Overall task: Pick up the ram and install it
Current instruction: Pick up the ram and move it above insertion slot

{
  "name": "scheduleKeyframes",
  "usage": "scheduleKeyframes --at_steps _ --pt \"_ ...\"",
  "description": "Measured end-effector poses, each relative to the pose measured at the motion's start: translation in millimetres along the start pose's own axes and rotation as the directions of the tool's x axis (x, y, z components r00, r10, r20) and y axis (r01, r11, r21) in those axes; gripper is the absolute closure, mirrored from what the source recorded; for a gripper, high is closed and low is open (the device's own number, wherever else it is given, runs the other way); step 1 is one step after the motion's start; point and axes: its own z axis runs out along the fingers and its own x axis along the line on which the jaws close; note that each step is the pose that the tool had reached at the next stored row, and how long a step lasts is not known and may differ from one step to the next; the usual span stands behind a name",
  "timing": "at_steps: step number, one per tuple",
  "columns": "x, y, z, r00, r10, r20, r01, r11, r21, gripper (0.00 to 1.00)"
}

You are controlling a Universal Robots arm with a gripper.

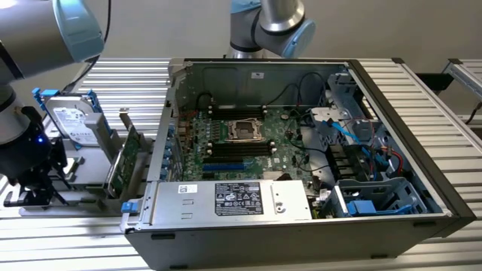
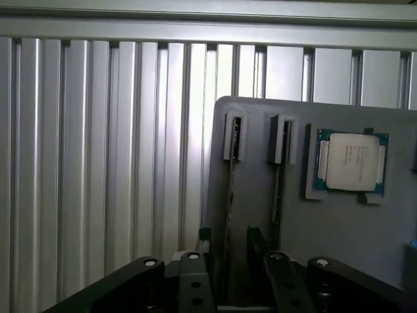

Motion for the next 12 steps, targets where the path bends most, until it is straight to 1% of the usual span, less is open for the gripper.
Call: scheduleKeyframes --at_steps 6,12 --pt "1.3 0.5 10.8 1.0 0.0 0.0003 0.0 1.0 0.0057 0.64" --pt "2.5 0.7 20.6 1.0 0.001 0.0025 -0.001 0.9998 0.0176 0.64"
